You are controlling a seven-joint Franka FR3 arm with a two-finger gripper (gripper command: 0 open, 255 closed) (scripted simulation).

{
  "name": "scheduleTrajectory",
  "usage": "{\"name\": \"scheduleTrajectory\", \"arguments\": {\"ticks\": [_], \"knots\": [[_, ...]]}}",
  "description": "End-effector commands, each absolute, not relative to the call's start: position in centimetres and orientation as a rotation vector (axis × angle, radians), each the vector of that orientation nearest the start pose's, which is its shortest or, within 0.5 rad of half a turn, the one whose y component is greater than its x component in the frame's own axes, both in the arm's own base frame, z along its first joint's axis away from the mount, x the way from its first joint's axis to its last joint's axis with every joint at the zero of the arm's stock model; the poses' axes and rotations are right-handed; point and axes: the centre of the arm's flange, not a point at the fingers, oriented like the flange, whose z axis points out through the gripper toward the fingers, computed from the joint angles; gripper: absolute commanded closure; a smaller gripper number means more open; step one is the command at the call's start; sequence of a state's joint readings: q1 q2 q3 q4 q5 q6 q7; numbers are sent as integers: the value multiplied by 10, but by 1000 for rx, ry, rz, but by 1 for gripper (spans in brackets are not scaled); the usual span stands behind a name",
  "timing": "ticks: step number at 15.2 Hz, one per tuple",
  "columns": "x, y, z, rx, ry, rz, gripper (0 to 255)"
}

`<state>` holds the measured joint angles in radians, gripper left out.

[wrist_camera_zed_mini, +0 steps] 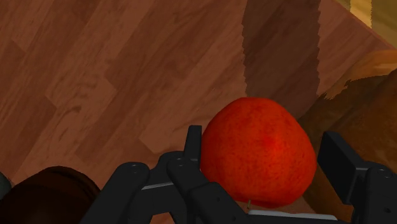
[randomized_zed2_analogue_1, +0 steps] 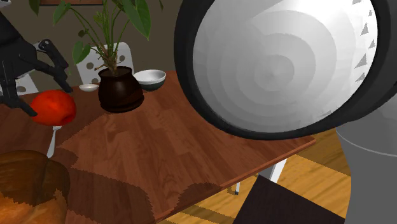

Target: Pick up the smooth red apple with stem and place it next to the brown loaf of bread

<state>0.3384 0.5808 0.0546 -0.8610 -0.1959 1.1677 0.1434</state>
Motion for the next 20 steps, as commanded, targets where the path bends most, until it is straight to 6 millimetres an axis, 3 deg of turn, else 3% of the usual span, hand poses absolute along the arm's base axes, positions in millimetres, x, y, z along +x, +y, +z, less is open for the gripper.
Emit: {"name": "scheduleTrajectory", "arguments": {"ticks": [1, 20], "knots": [[632, 221, 548, -3330, -321, 374, 255], [632, 221, 448, -3330, -321, 374, 255]]}}
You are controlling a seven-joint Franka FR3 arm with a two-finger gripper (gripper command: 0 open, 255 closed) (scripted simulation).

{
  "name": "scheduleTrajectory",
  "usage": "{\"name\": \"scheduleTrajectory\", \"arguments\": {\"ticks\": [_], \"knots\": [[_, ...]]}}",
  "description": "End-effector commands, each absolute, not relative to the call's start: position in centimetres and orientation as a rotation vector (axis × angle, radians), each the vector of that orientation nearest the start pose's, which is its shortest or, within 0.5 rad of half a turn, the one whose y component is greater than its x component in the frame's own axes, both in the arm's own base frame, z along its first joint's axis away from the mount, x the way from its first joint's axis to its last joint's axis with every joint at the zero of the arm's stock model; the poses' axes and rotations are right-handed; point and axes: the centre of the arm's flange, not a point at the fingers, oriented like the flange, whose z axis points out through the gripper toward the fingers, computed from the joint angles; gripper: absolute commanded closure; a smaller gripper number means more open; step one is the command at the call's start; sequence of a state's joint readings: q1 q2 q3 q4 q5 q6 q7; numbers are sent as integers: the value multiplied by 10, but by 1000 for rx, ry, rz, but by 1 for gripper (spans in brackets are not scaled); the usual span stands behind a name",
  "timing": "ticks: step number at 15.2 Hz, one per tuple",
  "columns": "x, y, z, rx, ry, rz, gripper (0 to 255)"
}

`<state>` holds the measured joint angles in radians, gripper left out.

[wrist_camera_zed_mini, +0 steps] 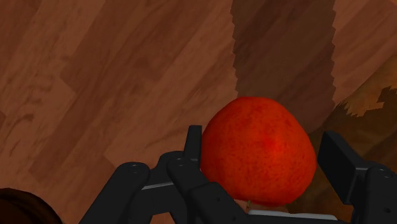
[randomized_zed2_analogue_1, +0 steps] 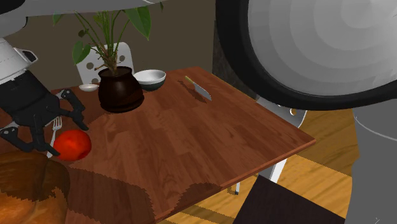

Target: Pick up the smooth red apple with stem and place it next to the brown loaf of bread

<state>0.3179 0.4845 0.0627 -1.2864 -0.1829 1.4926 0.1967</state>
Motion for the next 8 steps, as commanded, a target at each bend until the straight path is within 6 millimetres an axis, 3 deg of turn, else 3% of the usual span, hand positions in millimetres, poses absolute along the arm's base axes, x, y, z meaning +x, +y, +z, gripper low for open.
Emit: {"name": "scheduleTrajectory", "arguments": {"ticks": [1, 8], "knots": [[632, 221, 443, -3330, -321, 374, 255], [632, 221, 406, -3330, -321, 374, 255]]}}
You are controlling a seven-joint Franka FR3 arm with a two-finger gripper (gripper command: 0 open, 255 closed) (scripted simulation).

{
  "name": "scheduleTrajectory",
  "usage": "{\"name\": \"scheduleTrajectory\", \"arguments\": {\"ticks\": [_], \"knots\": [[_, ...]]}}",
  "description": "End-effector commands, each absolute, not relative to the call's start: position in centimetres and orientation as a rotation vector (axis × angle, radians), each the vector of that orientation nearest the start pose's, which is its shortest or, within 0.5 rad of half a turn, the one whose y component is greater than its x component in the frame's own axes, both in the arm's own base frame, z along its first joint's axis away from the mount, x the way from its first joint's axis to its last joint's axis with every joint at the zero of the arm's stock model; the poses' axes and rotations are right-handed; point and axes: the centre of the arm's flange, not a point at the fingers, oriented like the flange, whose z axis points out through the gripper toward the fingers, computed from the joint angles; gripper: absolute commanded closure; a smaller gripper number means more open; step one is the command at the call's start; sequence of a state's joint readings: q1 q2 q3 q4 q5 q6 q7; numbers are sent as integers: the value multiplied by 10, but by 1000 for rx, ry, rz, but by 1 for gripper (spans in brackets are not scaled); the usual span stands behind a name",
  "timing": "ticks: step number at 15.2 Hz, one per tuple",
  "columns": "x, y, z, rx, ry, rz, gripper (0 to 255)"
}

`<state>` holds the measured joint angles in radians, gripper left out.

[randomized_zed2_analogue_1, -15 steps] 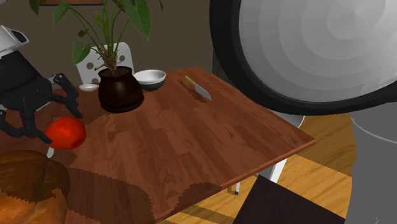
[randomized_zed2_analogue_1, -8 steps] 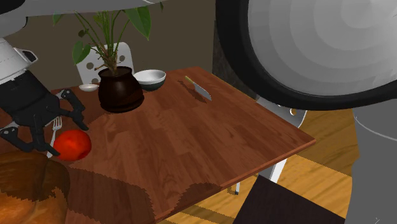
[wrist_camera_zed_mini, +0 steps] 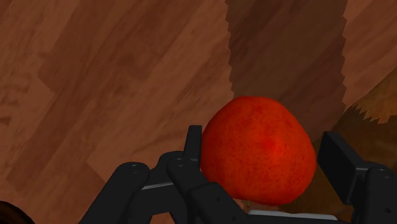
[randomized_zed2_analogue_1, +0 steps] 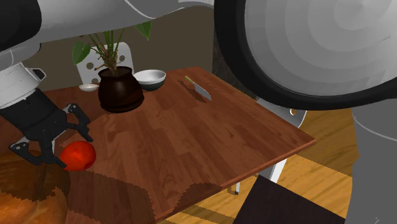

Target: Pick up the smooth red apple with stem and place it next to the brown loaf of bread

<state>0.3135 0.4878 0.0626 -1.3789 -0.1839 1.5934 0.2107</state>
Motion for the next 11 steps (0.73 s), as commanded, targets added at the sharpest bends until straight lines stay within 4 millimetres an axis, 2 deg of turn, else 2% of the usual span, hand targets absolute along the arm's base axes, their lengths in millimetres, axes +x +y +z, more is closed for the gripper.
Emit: {"name": "scheduleTrajectory", "arguments": {"ticks": [1, 11], "knots": [[632, 221, 400, -3330, -321, 374, 255], [632, 221, 348, -3330, -321, 374, 255]]}}
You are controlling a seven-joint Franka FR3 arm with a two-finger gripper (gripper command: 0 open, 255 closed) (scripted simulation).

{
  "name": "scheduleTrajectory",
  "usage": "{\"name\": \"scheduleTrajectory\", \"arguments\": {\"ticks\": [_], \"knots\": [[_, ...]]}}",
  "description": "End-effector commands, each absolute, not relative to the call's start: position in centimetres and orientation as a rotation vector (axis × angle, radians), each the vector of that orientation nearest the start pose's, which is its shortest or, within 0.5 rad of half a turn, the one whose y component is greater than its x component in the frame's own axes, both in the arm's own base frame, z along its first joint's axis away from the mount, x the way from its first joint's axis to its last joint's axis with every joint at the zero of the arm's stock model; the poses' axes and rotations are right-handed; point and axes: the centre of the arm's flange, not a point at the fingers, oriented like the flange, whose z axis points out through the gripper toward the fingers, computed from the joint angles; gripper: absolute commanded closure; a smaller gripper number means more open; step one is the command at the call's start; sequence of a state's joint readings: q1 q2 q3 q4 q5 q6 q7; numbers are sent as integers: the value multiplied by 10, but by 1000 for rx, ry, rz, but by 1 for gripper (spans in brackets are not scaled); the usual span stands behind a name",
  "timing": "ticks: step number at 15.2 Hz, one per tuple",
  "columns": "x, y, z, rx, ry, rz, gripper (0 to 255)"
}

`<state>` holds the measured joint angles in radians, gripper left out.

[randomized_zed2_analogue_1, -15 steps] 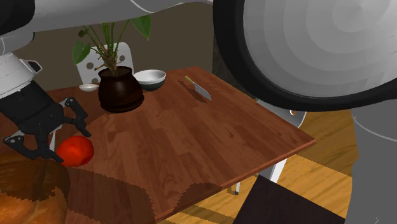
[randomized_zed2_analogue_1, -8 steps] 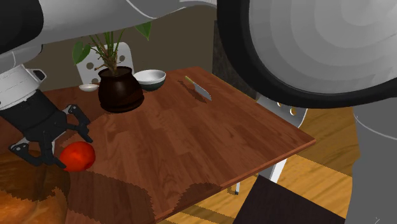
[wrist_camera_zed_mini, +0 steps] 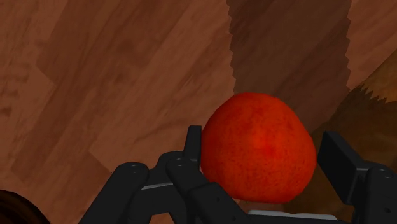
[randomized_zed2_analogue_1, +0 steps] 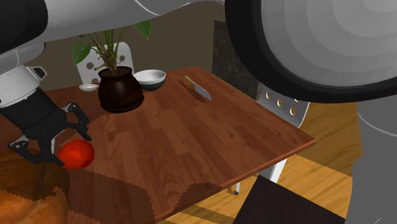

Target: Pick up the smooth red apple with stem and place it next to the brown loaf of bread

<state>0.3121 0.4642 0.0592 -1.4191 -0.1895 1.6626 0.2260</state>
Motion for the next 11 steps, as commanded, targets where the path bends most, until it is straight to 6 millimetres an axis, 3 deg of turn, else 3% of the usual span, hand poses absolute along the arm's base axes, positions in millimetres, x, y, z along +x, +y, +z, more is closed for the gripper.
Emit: {"name": "scheduleTrajectory", "arguments": {"ticks": [1, 8, 9, 10, 11], "knots": [[632, 221, 348, -3330, -321, 374, 255], [632, 221, 348, -3330, -321, 374, 255], [630, 216, 342, -3330, -321, 372, 0], [632, 216, 335, -3330, -321, 371, 0], [616, 218, 335, -3330, -322, 371, 0]]}}
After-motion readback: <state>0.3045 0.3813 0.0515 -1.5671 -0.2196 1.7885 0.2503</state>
